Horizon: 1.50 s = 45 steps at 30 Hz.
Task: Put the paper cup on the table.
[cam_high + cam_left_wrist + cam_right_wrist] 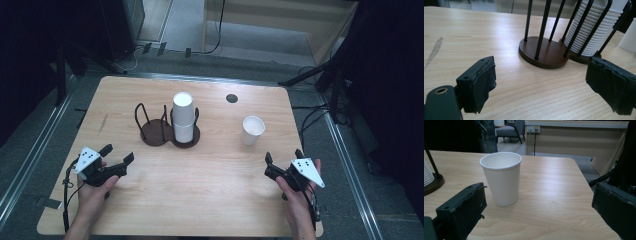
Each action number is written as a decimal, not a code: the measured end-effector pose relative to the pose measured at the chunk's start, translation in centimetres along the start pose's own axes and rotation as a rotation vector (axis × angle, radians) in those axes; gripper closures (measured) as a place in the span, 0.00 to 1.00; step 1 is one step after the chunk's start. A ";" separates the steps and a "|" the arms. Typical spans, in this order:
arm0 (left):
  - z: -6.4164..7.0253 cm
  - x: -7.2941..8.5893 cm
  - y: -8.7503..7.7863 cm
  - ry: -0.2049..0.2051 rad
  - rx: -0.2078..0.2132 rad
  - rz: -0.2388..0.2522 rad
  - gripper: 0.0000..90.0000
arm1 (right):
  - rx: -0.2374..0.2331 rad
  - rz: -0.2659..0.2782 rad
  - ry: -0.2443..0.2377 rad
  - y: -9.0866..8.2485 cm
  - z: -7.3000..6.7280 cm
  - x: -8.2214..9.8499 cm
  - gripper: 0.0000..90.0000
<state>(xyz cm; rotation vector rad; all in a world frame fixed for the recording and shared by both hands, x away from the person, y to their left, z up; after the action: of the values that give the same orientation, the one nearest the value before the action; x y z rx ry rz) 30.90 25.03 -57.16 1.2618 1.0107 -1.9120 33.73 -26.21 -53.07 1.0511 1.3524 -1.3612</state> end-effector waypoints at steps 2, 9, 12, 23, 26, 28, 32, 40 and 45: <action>0.0 0.0 0.0 0.000 0.000 0.000 0.11 | 0.004 -0.001 -0.002 -0.2 0.4 0.3 0.00; 0.0 0.0 0.0 -0.003 0.000 0.002 0.11 | 0.022 -0.020 -0.017 -1.2 1.9 2.0 0.00; 0.0 0.0 0.0 -0.002 0.001 0.002 0.11 | 0.031 -0.028 -0.012 -1.4 2.4 2.5 0.00; 0.0 0.0 0.0 -0.004 0.004 0.002 0.11 | 0.051 -0.045 0.053 -3.4 4.5 3.9 0.00; 0.0 0.0 0.0 -0.005 0.004 0.002 0.11 | 0.051 -0.054 0.054 -3.6 4.6 4.1 0.00; 0.0 0.0 0.0 -0.007 0.004 0.005 0.11 | 0.051 -0.058 0.043 -3.7 4.7 4.2 0.00; 0.0 0.0 0.1 -0.005 0.009 -0.002 0.11 | 0.054 -0.066 0.054 -3.8 4.6 4.4 0.00; 0.0 0.0 0.1 -0.006 0.010 -0.004 0.11 | 0.047 -0.066 0.082 -3.7 4.7 4.5 0.00; 0.0 0.0 0.1 -0.007 0.009 -0.005 0.11 | 0.043 -0.065 0.084 -3.7 4.7 4.5 0.00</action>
<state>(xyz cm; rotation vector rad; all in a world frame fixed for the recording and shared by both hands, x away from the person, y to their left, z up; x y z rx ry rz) 30.94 24.95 -57.19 1.2585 1.0037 -1.9253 29.27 -31.14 -56.47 1.1124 1.4353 -1.4133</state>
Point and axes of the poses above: each handheld gripper's, and its own axes: y roughly forward along the jaws, x roughly out of its underside, z roughly to its right, the point moved 7 cm from there along y, roughly forward along the jaws, and after that the axes turned 9 degrees about x, right-handed, at the moved point
